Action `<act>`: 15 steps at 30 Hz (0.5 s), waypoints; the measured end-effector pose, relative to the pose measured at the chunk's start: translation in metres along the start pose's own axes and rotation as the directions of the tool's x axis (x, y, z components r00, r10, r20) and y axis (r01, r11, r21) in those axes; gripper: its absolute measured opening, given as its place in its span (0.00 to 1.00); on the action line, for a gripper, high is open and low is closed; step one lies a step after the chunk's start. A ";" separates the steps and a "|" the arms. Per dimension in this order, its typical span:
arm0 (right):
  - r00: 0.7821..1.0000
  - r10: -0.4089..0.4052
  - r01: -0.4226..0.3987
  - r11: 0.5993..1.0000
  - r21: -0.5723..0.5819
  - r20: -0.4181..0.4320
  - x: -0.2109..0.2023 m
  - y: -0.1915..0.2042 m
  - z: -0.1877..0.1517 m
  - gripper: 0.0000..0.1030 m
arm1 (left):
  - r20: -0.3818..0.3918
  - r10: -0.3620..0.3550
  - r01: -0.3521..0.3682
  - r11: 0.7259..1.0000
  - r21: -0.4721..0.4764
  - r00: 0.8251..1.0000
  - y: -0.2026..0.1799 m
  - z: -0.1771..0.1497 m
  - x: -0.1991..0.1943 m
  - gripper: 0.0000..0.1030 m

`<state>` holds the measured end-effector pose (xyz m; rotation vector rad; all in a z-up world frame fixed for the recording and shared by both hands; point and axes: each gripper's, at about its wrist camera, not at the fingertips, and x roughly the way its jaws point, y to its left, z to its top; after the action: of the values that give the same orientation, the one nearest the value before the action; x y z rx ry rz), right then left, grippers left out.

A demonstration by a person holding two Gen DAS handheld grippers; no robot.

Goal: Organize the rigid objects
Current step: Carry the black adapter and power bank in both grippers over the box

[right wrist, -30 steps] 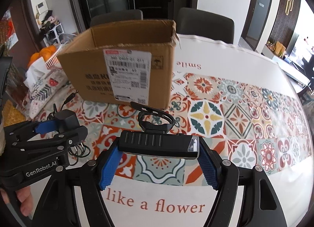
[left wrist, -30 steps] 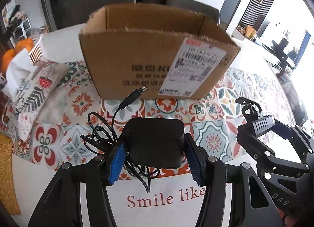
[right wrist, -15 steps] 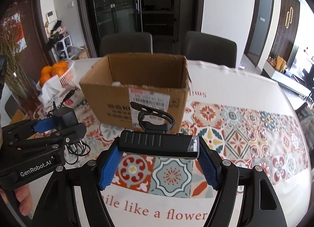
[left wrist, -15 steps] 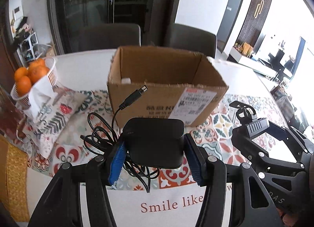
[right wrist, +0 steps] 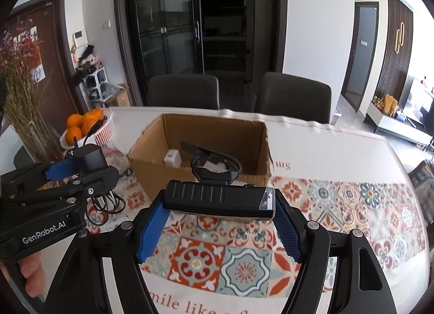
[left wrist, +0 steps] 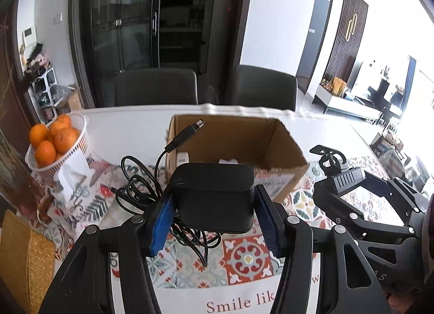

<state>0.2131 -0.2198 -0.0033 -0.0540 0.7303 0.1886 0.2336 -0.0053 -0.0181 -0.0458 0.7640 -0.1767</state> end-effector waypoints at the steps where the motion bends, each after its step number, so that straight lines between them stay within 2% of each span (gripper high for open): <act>1: 1.000 0.001 -0.001 1.000 0.001 0.006 -0.001 0.000 0.003 0.71 | 0.006 0.000 0.000 1.000 0.002 1.000 0.000 0.004 0.000 0.54; 15: 0.999 0.010 -0.010 1.000 0.007 0.043 0.018 -0.008 0.041 0.71 | 0.072 0.005 -0.010 0.998 0.060 0.997 -0.003 0.051 0.014 0.54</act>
<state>0.2545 -0.2203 0.0149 -0.0397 0.6888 0.1965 0.2784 -0.0119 0.0099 0.0082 0.6871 -0.1900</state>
